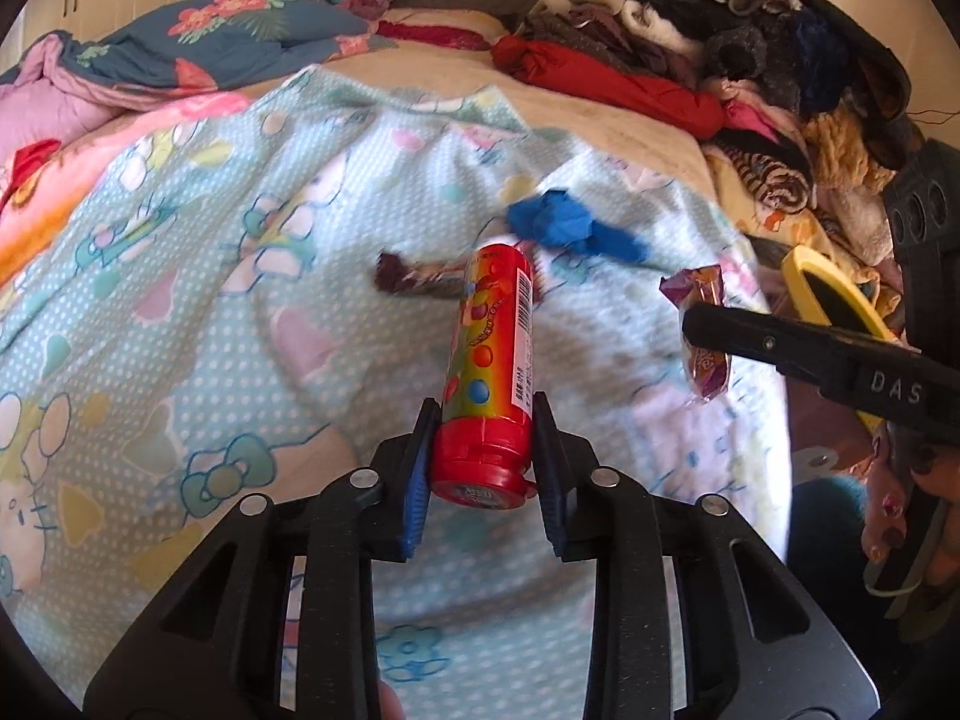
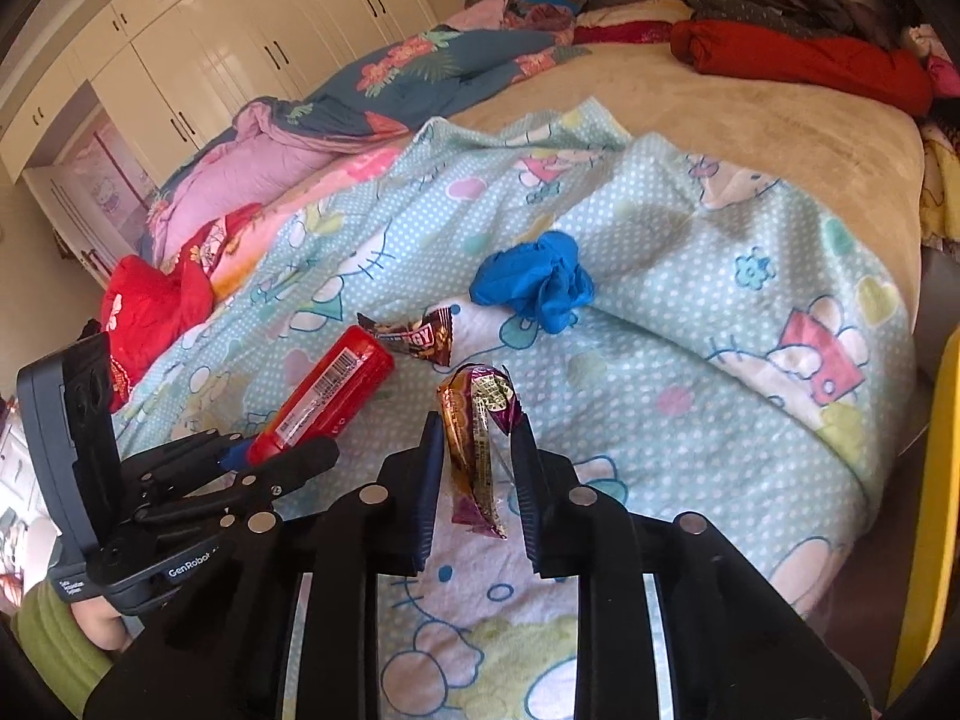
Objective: Collect trash
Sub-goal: 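Carry the red candy tube and gold wrapper with both tools over the yellow bin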
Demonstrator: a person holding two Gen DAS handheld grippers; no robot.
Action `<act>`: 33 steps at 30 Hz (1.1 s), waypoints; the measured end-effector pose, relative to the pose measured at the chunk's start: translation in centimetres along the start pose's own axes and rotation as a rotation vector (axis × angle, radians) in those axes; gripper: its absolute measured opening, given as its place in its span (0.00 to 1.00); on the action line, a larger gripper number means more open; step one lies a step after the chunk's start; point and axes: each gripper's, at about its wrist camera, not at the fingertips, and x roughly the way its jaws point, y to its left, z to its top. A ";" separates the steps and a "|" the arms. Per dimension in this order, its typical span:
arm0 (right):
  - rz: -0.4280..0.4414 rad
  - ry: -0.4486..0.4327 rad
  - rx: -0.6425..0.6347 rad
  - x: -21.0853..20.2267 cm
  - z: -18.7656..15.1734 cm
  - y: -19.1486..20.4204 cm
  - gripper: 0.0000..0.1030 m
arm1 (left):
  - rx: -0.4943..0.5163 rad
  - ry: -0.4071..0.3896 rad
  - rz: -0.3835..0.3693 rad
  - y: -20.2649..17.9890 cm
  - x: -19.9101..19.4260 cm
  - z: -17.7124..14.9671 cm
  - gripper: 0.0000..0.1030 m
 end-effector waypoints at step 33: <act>-0.147 -0.249 0.168 -12.9 -0.5 -10.7 0.21 | 0.150 -0.132 -0.126 -13.6 -1.9 4.0 0.22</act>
